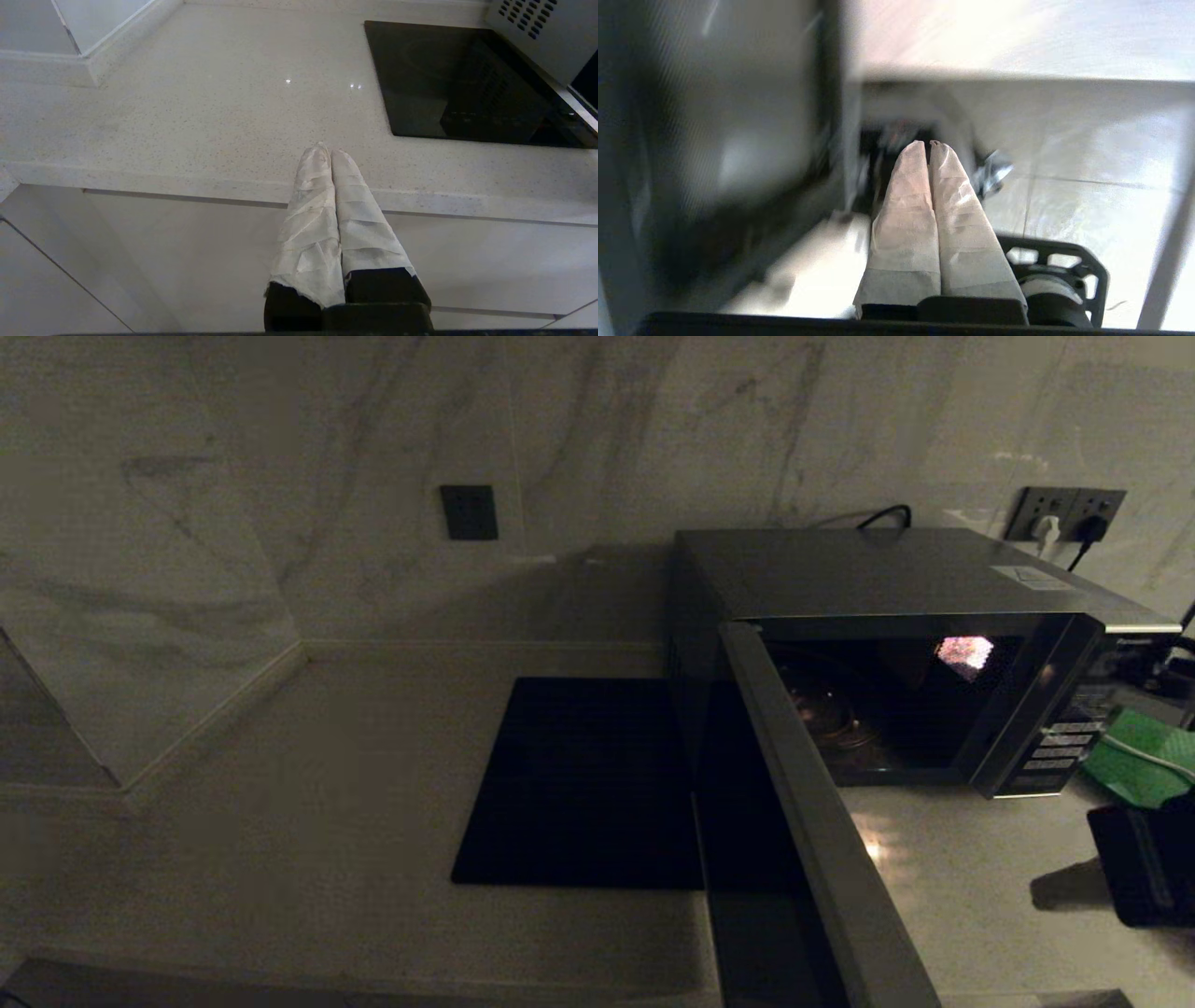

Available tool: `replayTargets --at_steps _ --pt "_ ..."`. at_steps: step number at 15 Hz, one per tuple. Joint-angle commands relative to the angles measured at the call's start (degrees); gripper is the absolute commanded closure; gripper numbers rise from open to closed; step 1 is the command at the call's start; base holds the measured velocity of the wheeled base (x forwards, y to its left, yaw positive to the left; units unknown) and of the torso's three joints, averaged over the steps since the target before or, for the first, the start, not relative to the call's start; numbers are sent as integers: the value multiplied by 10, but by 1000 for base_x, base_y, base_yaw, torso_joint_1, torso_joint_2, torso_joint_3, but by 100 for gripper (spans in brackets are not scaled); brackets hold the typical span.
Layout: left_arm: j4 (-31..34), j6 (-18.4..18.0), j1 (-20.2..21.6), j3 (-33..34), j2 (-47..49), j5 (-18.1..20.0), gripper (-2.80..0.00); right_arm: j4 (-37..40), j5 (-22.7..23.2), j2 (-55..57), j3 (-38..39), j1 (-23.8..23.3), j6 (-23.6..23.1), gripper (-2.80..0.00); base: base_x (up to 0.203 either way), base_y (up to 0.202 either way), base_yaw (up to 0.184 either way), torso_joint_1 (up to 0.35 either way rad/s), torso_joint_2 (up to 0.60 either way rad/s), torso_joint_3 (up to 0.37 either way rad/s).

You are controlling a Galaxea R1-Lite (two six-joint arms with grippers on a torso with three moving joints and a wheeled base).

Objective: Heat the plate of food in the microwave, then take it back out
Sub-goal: Put the plate in the microwave oven

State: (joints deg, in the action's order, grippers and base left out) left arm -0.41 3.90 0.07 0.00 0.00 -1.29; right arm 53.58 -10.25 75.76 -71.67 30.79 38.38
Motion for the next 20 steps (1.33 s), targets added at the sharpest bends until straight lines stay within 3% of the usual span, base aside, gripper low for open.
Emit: replayTargets --at_steps 1,3,6,9,16,18,20 --pt "0 1 0 0 0 0 0 4 -76 -16 1 -44 42 0 0 0 0 0 0 0" --pt "0 1 0 0 1 0 0 5 -80 -2 -12 -141 45 0 0 0 0 0 0 0" --pt "0 1 0 0 0 0 0 9 -84 36 -37 -328 43 0 0 0 0 0 0 0" --pt "0 1 1 0 1 0 0 -25 -79 68 -57 -490 18 0 0 0 0 0 0 0" --pt "0 1 0 0 1 0 0 -147 -73 126 -77 -606 3 0 0 0 0 0 0 0" --pt "0 1 0 0 0 0 0 -210 -71 149 -49 -632 -2 0 0 0 0 0 0 0" --pt "0 1 0 0 1 0 0 -333 -60 168 13 -662 -36 0 0 0 0 0 0 0"
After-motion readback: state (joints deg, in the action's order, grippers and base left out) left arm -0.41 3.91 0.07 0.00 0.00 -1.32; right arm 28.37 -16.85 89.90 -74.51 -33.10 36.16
